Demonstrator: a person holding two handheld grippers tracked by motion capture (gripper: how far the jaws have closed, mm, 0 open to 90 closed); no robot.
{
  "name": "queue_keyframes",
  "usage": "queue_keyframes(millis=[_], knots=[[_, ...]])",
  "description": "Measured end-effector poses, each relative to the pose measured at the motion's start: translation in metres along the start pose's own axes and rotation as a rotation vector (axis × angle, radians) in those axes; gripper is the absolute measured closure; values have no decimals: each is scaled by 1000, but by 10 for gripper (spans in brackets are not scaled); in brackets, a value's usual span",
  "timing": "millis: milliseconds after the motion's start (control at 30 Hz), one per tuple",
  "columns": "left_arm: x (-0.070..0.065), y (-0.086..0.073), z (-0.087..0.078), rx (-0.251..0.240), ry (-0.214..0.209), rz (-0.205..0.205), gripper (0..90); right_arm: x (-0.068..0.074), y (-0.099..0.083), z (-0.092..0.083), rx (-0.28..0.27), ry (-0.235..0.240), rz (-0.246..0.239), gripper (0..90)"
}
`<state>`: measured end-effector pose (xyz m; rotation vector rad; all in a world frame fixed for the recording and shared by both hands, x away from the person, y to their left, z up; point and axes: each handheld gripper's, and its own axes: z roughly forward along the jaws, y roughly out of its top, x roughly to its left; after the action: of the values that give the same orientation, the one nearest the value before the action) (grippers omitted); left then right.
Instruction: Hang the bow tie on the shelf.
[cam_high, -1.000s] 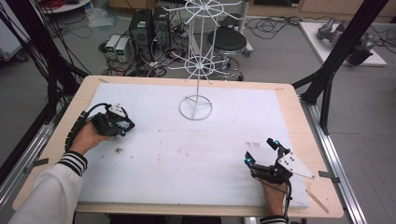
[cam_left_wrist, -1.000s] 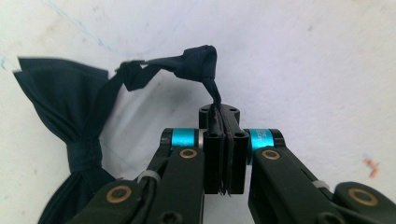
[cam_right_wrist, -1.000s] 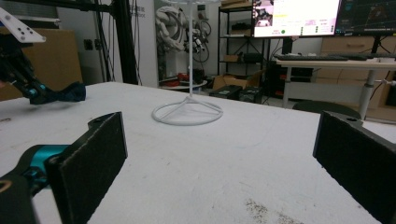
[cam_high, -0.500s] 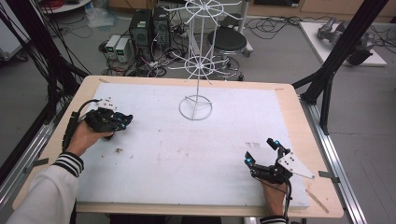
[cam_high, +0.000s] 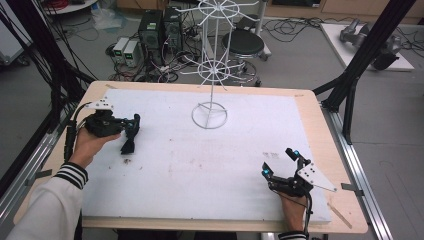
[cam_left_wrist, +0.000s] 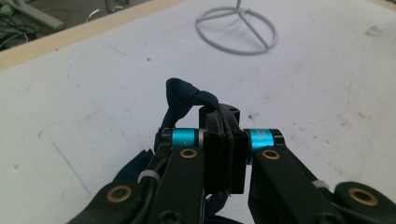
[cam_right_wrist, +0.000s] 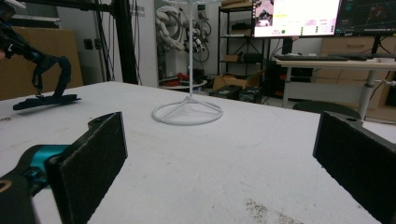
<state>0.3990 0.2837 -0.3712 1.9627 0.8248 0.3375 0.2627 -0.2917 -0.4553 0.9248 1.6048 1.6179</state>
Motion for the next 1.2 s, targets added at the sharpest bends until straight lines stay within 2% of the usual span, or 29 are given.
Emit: queue_keyframes(millis=[33,100,133,167,233,300,467,500,700,867,1200], knots=[[-1,1,0,-36,4,-10,880,0,0,0,-1,0,-1,19],[-1,2,-1,-65,1,-22,881,0,0,0,-2,0,-7,19],[-1,2,-1,-65,1,-22,880,0,0,0,-2,0,-7,19],[-2,3,-1,-87,9,-23,880,1,0,0,2,1,5,19],[-2,4,-2,-97,9,-25,881,0,0,0,0,1,-1,19],[-3,6,-3,-129,18,-31,880,0,0,0,-2,0,-6,19],[-6,11,-1,-148,14,-35,881,0,0,0,4,2,4,19],[-6,12,-1,-155,11,-36,882,0,0,0,-2,0,-7,19],[-12,25,2,-209,9,-24,882,0,0,0,3,1,2,19],[-18,37,6,-224,16,-3,882,0,0,0,4,2,2,19],[-28,62,12,-252,15,12,882,0,0,0,3,3,3,19]])
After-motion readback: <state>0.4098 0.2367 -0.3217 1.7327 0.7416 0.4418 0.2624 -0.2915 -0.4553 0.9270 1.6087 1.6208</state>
